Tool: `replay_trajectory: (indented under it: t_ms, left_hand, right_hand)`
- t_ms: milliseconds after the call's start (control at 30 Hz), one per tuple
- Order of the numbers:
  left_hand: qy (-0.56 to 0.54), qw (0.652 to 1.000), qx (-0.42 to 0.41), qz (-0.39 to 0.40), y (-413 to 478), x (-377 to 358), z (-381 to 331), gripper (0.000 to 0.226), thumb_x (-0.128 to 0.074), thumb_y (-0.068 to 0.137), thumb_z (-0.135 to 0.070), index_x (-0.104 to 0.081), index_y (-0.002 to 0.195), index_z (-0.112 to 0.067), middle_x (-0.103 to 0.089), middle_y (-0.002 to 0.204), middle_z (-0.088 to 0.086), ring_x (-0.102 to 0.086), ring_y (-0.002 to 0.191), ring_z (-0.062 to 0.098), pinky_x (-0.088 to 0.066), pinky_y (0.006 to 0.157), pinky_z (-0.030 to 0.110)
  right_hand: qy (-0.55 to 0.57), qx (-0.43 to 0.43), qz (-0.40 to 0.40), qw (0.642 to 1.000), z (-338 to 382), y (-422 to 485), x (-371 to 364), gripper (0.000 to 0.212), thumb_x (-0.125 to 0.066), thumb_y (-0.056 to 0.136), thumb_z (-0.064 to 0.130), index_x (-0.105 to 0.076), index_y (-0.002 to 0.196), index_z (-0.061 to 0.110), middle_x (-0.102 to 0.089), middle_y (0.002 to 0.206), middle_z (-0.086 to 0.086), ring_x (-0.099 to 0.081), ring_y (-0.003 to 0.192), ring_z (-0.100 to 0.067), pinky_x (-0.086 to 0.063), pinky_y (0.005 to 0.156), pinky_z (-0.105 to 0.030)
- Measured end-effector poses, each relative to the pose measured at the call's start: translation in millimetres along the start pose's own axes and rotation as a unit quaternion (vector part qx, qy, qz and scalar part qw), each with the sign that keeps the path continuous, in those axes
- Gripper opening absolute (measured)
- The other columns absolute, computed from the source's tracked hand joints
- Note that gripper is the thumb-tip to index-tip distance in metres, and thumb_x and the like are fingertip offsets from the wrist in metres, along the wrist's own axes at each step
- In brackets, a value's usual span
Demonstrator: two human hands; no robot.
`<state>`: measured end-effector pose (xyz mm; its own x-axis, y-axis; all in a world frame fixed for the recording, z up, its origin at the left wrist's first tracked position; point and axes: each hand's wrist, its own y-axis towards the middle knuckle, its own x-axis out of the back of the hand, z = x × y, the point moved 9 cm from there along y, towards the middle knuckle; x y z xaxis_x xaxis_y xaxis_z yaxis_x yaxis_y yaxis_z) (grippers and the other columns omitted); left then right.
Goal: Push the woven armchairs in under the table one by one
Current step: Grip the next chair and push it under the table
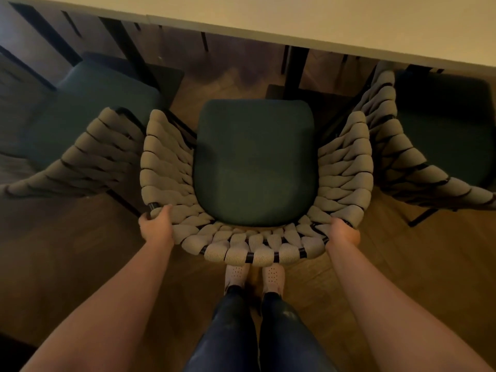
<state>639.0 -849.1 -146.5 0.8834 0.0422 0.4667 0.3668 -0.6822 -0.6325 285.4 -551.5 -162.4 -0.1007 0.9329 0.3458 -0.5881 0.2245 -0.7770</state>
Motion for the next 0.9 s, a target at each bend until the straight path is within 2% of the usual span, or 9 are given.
replay_trajectory:
  t_ms: [100,200,333,467,600,733,767,900]
  left_hand:
    - [0.092,0.996,-0.012,0.017,16,-6,-23,0.067,-0.066,0.090,-0.029,-0.034,0.145,-0.008,-0.043,0.140,0.015,-0.046,0.125,0.034,-0.043,0.097,0.041]
    - [0.127,0.992,0.006,0.017,33,-3,-23,0.060,-0.063,0.092,-0.028,-0.038,0.141,-0.004,-0.048,0.134,0.019,-0.050,0.118,0.036,-0.045,0.093,0.042]
    - [0.111,0.993,0.028,0.003,37,4,-21,0.058,-0.064,0.091,-0.028,-0.042,0.139,-0.004,-0.051,0.132,0.019,-0.053,0.116,0.035,-0.047,0.092,0.040]
    - [0.079,0.995,0.048,0.024,21,-15,-15,0.050,-0.060,0.094,-0.025,-0.045,0.137,-0.005,-0.054,0.127,0.016,-0.055,0.112,0.032,-0.047,0.085,0.036]
    - [0.082,0.996,0.029,0.023,14,-32,-25,0.046,-0.060,0.094,-0.024,-0.047,0.133,-0.004,-0.056,0.125,0.017,-0.056,0.112,0.033,-0.049,0.094,0.041]
    - [0.092,0.995,-0.006,0.035,23,-40,-47,0.049,-0.063,0.092,-0.024,-0.048,0.134,-0.005,-0.055,0.130,0.017,-0.054,0.117,0.034,-0.046,0.100,0.043]
    - [0.097,0.994,0.008,0.039,24,-58,-44,0.051,-0.064,0.092,-0.024,-0.046,0.135,-0.005,-0.054,0.131,0.017,-0.054,0.118,0.034,-0.046,0.101,0.043]
    - [0.094,0.991,-0.033,0.086,27,-73,-73,0.061,-0.065,0.091,-0.024,-0.037,0.142,-0.009,-0.050,0.135,0.015,-0.051,0.122,0.031,-0.043,0.104,0.042]
  right_hand:
    - [-0.016,0.009,-0.026,0.999,3,3,0,0.039,-0.061,0.092,0.014,-0.054,0.130,0.006,-0.060,0.103,-0.008,-0.056,0.088,-0.023,-0.047,0.075,-0.030]
    - [-0.029,0.020,-0.042,0.999,5,4,-2,0.035,-0.062,0.091,0.015,-0.058,0.125,0.007,-0.063,0.112,-0.011,-0.058,0.089,-0.025,-0.049,0.076,-0.032]
    - [-0.027,0.067,-0.035,0.997,29,-5,-13,0.029,-0.060,0.092,0.015,-0.059,0.121,0.011,-0.060,0.101,-0.005,-0.057,0.089,-0.021,-0.047,0.078,-0.032]
    - [-0.037,0.108,-0.040,0.993,71,0,-16,0.033,-0.061,0.092,0.016,-0.057,0.125,0.013,-0.061,0.106,-0.006,-0.056,0.089,-0.020,-0.047,0.078,-0.031]
    - [-0.054,0.101,-0.058,0.992,87,18,-16,0.041,-0.064,0.090,0.015,-0.056,0.130,0.014,-0.063,0.117,-0.009,-0.055,0.090,-0.021,-0.047,0.078,-0.032]
    - [-0.062,0.077,-0.045,0.994,77,17,-18,0.042,-0.064,0.090,0.015,-0.054,0.131,0.011,-0.061,0.117,-0.010,-0.057,0.095,-0.025,-0.051,0.086,-0.037]
    - [-0.079,0.069,-0.051,0.993,83,31,-18,0.041,-0.063,0.090,0.015,-0.054,0.130,0.010,-0.061,0.116,-0.010,-0.058,0.097,-0.026,-0.052,0.088,-0.038]
    - [-0.088,0.075,-0.030,0.993,79,31,-30,0.043,-0.062,0.091,0.023,-0.051,0.130,0.009,-0.061,0.118,-0.011,-0.060,0.100,-0.027,-0.051,0.082,-0.036]
